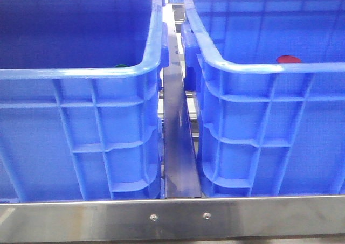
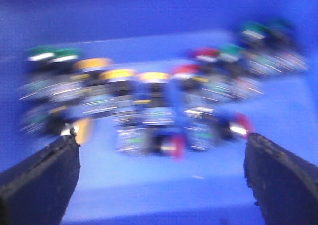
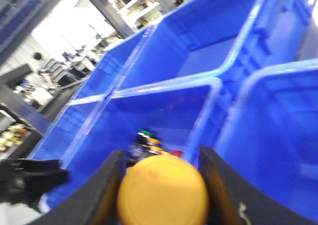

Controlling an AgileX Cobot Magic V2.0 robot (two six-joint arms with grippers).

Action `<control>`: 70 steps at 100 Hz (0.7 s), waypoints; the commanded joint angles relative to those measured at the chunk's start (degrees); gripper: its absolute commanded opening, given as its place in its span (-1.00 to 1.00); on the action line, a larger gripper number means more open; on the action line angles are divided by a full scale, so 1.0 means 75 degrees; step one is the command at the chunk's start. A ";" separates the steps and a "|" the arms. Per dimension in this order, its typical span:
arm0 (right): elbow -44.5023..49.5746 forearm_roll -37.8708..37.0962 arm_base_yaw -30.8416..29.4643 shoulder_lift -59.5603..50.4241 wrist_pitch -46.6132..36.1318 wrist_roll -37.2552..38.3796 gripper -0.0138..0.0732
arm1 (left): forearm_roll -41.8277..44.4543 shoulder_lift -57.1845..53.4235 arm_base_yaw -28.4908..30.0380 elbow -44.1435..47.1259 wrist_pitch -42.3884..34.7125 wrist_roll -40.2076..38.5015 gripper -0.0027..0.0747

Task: Pick red and yellow buttons and place in box
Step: 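Pass the yellow button to the right gripper by its cap, then lower the yellow button into the other bin and open the right gripper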

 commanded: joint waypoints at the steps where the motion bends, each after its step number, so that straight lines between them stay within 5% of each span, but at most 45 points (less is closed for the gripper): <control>1: -0.0288 0.0208 -0.0232 -0.0216 0.0012 -0.0140 -0.09 | -0.0182 -0.0608 0.0518 0.0155 -0.0725 -0.0071 0.69; 33: -0.0288 0.0128 -0.0670 -0.0216 -0.1254 -0.1180 -0.09 | -0.0259 -0.2772 0.0839 0.1476 -0.1102 -0.0057 0.42; 70: -0.0025 0.0800 -0.0670 -0.0046 -0.4020 -0.3589 -0.09 | -0.0232 -0.3541 0.0839 0.1635 -0.1166 0.0508 -0.97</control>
